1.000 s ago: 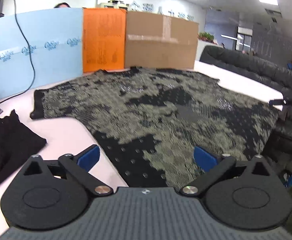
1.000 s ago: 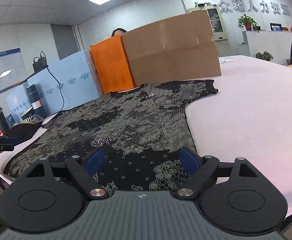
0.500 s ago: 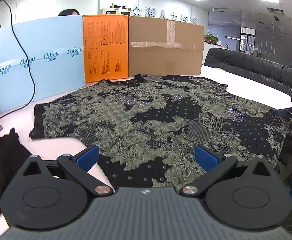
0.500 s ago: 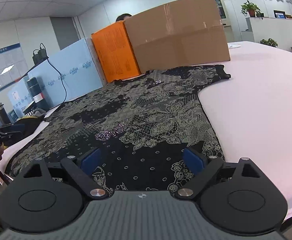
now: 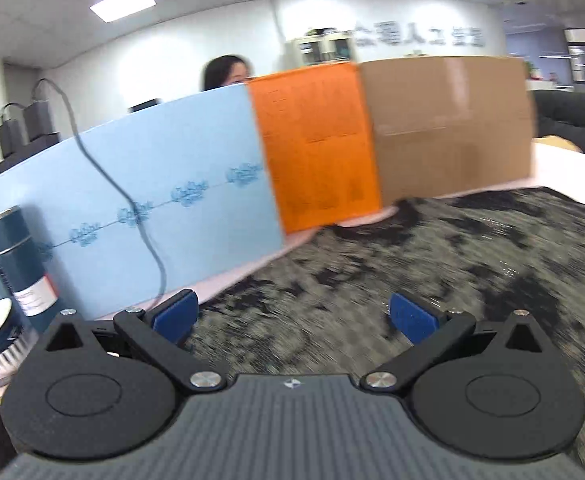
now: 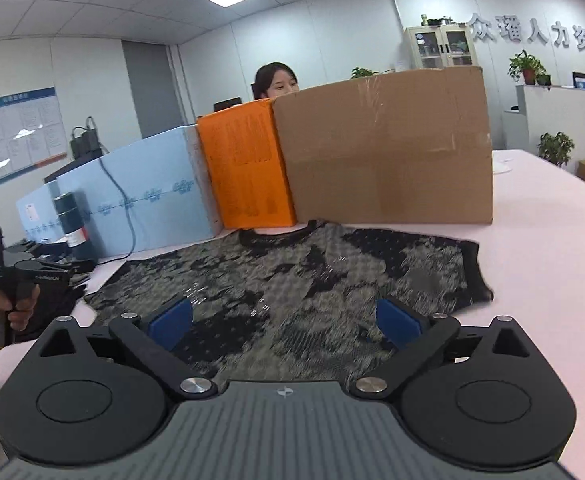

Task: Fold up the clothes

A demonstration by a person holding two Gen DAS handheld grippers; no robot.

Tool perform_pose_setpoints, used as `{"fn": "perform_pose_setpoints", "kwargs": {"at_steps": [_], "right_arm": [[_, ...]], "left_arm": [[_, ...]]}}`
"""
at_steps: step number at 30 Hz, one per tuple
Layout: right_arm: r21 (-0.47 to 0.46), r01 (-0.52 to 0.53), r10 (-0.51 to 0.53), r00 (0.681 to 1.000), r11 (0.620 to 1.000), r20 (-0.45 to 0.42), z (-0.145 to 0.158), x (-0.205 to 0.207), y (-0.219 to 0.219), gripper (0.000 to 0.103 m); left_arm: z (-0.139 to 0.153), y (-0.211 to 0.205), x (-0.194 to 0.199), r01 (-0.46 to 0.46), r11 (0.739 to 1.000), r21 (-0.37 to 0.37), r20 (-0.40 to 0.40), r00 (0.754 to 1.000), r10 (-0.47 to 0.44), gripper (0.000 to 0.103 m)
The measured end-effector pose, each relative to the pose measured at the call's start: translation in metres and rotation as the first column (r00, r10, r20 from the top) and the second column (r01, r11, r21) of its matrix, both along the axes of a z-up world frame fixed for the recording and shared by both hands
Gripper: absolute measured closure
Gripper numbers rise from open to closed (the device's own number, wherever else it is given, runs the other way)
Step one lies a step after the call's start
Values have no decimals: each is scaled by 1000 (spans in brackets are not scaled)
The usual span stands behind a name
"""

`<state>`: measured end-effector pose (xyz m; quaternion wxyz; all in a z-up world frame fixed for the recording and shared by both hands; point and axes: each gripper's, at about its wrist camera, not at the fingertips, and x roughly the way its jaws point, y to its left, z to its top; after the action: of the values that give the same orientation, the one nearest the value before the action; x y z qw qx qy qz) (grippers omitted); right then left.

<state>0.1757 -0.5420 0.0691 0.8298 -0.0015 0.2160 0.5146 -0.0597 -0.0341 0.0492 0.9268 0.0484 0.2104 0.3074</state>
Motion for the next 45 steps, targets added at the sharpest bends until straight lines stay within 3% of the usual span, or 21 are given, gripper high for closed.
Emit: {"fn": "perform_pose_setpoints", "kwargs": {"at_steps": [5,9,13,25,29,36,41,45], "right_arm": [[-64,128,-127,992,990,9,0,48,64,1],[-107,214,-217,976,971,-21,-22,82,106,1],[-164,288,-286,958,943,36,-47,101,141,1],[-300,383,-365,924,874,117,-108,124,187,1],[-303,438,-403,899,846,174,-107,118,189,1],[-338,478,-432,878,811,206,-111,120,193,1],[-342,488,-445,873,803,201,-112,122,193,1],[-353,492,-449,871,796,201,-113,123,193,1]], "left_arm": [[-17,30,42,-168,985,-49,9,986,169,0],[-34,55,66,-287,951,-116,34,956,293,0],[-52,75,81,-346,924,-166,30,934,355,0],[-77,98,86,-394,885,-249,-44,917,396,0],[-79,97,91,-420,880,-221,-78,907,413,0],[-84,85,107,-444,891,-93,-154,891,427,0],[-84,87,107,-451,887,-99,-163,887,433,0],[-82,90,98,-452,881,-139,-127,890,437,0]]}}
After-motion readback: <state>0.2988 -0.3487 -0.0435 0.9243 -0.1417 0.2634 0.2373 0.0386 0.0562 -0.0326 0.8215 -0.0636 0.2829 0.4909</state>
